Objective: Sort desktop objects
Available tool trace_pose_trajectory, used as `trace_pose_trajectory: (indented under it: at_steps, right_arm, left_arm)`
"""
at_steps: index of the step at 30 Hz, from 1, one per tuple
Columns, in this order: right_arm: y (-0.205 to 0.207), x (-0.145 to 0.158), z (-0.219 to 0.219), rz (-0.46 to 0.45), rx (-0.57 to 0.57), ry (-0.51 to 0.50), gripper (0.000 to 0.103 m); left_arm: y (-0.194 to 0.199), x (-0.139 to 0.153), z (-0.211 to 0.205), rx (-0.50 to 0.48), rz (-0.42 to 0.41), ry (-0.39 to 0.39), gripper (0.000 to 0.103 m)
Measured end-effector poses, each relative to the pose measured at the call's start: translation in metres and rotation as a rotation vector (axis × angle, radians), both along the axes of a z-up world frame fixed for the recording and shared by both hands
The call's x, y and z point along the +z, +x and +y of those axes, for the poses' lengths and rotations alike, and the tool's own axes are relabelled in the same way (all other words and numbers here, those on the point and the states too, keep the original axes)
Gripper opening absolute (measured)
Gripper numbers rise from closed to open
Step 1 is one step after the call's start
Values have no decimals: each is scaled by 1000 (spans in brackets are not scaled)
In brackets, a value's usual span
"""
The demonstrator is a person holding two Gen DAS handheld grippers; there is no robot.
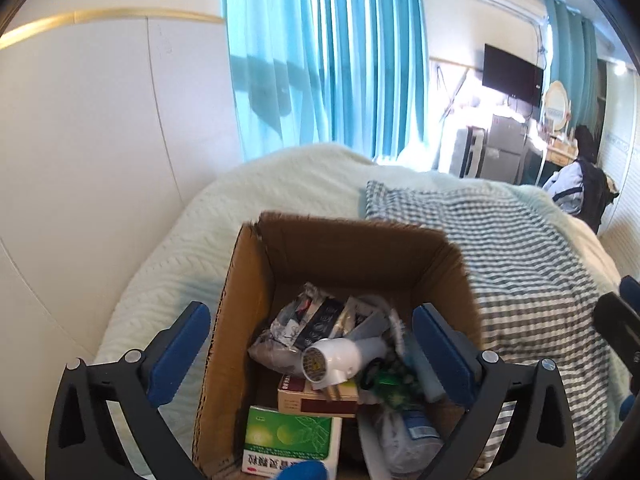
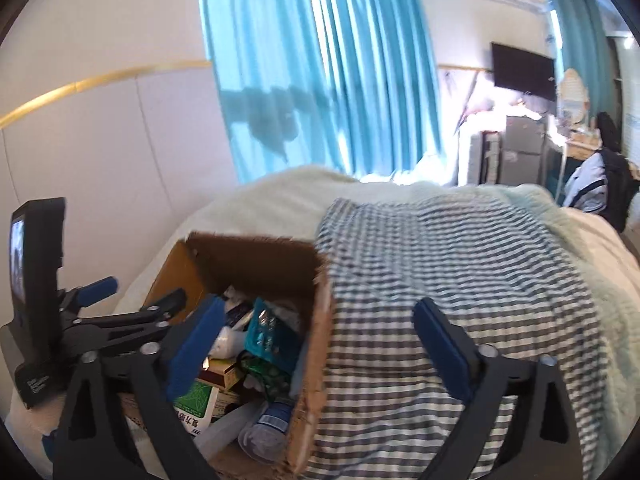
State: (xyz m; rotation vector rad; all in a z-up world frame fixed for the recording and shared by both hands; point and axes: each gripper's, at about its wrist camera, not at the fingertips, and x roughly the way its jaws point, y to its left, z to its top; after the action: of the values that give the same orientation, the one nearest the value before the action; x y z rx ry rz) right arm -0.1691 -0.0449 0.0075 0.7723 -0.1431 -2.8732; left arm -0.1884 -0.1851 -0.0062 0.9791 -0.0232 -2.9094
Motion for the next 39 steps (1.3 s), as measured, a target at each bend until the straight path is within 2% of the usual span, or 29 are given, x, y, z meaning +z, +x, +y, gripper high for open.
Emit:
trace_pose_trajectory:
  at_steps: [8,15,19,24,31,39]
  right_arm:
    - [50,47,22,116,-11,63,103]
    - [89,65,57,139,-54,113,103]
    - [111,67,78,139,-99,150,103]
    - [132,65,107,125,-151,161,103]
    - [152,45,146,84,-212,153,103]
    - [164,30,172,68,-247,142,103]
  left_arm:
    - [41,43,29,17,132,1,103]
    - [75,65,70,-34,181,18,103]
    - [91,72,100,-94,202,12,103]
    - [103,66,134,-138,218,4,103]
    - [120,44,168,-177,173,6,103]
    - [122,33,186,-208,124,0,103]
